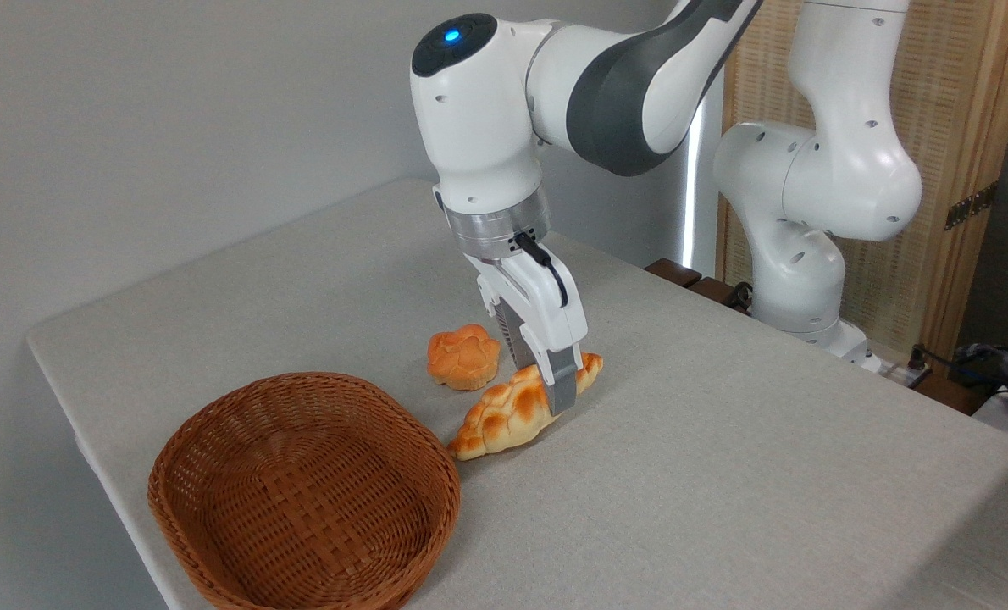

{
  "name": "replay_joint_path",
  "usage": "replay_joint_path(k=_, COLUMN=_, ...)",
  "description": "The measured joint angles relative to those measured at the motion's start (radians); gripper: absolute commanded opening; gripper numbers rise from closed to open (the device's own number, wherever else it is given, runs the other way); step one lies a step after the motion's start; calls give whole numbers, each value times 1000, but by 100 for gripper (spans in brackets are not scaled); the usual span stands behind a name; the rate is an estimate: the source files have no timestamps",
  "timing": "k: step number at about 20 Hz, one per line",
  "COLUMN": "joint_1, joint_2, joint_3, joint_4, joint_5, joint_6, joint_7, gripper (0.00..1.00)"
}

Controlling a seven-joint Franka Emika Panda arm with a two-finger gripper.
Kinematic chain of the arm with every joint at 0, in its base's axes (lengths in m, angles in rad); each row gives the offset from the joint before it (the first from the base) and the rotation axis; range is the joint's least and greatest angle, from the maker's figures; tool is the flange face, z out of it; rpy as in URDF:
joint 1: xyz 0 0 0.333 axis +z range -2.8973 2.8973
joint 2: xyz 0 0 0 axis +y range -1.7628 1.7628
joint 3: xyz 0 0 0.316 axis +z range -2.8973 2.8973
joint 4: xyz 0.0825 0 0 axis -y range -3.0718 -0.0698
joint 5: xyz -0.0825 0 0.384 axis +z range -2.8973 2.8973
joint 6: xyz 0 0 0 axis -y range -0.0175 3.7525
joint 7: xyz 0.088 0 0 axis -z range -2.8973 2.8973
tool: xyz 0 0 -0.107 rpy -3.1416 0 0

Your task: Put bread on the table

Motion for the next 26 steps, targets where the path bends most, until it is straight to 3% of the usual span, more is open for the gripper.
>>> replay_joint_path(k=18, joint_1=0, joint_2=-6, joint_3=0, joint_4=53, joint_5=0, joint_6=-1, joint_7=0, gripper=100)
replay_joint_path(k=26, joint_1=0, joint_2=-7, joint_3=0, joint_4=161, joint_5=0, joint_6=-90, joint_7=-28, gripper=100)
